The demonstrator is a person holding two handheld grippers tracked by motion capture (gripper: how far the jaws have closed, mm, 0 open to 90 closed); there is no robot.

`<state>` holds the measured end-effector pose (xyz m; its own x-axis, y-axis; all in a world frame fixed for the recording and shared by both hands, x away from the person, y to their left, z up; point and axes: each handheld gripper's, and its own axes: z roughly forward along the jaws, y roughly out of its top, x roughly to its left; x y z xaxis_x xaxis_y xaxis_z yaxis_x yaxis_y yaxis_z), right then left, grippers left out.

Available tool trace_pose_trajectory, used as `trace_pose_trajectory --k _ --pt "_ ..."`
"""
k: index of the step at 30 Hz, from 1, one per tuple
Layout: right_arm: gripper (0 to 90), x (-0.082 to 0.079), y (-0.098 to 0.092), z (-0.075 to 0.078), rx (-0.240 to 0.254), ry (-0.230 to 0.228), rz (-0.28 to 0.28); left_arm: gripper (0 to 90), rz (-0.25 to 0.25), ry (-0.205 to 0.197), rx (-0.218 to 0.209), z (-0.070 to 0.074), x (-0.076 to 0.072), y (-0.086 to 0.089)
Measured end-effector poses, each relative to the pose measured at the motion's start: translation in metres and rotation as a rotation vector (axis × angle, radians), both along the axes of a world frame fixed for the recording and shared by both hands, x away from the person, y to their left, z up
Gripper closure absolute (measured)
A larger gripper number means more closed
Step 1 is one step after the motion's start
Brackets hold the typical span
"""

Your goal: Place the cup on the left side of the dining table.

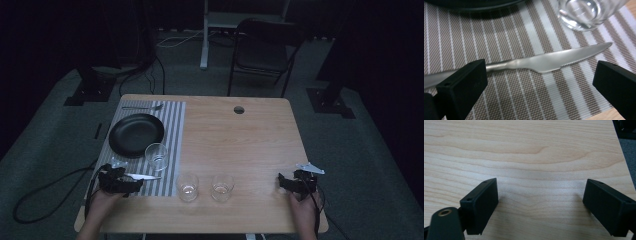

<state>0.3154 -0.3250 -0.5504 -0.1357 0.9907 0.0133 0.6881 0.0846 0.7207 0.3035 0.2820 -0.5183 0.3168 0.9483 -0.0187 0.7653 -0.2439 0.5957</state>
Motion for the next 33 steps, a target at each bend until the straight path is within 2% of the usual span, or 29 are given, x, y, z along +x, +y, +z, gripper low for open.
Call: trace_pose_trajectory --k 7,10,12,13,15,17,23,25,27,32,33 --pt "12.4 0.000 0.000 0.000 0.000 0.000 0.000 0.2 0.030 -0.007 0.003 -0.010 -0.007 0.006" --pt "12.4 0.000 0.000 0.000 0.000 0.000 0.000 0.2 0.057 -0.032 -0.002 -0.012 -0.010 0.009" --pt "12.4 0.000 0.000 0.000 0.000 0.000 0.000 0.2 0.057 -0.032 -0.002 -0.012 -0.010 0.009" --pt "12.5 0.000 0.000 0.000 0.000 0.000 0.000 0.2 0.085 -0.051 -0.013 -0.013 -0.013 0.013" --pt "12.5 0.000 0.000 0.000 0.000 0.000 0.000 0.2 0.095 -0.052 -0.016 -0.015 -0.015 0.015" --pt "12.5 0.000 0.000 0.000 0.000 0.000 0.000 0.2 0.098 -0.048 -0.008 -0.017 -0.016 0.016" --pt "12.4 0.000 0.000 0.000 0.000 0.000 0.000 0.2 0.104 -0.055 -0.019 -0.021 -0.020 0.019" --pt "12.4 0.000 0.000 0.000 0.000 0.000 0.000 0.2 0.136 -0.074 -0.016 -0.022 -0.022 0.022" --pt "12.4 0.000 0.000 0.000 0.000 0.000 0.000 0.2 0.152 -0.077 -0.030 -0.023 -0.023 0.025" --pt "12.4 0.000 0.000 0.000 -0.001 -0.001 0.000 0.2 0.170 -0.088 -0.017 -0.024 -0.024 0.029" --pt "12.4 0.000 0.000 0.000 0.000 0.000 0.001 0.1 0.184 -0.103 -0.016 -0.024 -0.024 0.030"
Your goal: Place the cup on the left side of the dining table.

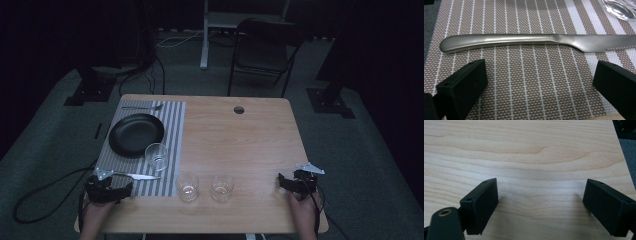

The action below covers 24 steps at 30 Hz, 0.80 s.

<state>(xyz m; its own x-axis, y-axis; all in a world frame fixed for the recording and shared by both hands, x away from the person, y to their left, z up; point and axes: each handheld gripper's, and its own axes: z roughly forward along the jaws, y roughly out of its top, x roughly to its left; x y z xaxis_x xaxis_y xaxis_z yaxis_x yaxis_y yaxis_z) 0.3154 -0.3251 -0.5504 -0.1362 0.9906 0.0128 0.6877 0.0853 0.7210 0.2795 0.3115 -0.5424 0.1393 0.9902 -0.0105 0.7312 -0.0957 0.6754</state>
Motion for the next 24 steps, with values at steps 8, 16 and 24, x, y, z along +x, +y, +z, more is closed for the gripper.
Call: trace_pose_trajectory --k 8,16,24 --pt "12.4 0.0000 0.0000 0.0000 0.000 0.000 0.000 0.1 0.014 -0.018 0.021 -0.0036 0.0014 0.0034" --pt "12.4 0.0000 0.0000 0.0000 0.000 0.000 0.000 0.1 0.015 -0.019 0.017 -0.0038 0.0021 0.0042" --pt "12.4 0.0000 0.0000 0.0000 0.000 0.000 0.000 0.1 0.015 -0.018 0.017 -0.0038 0.0022 0.0041"
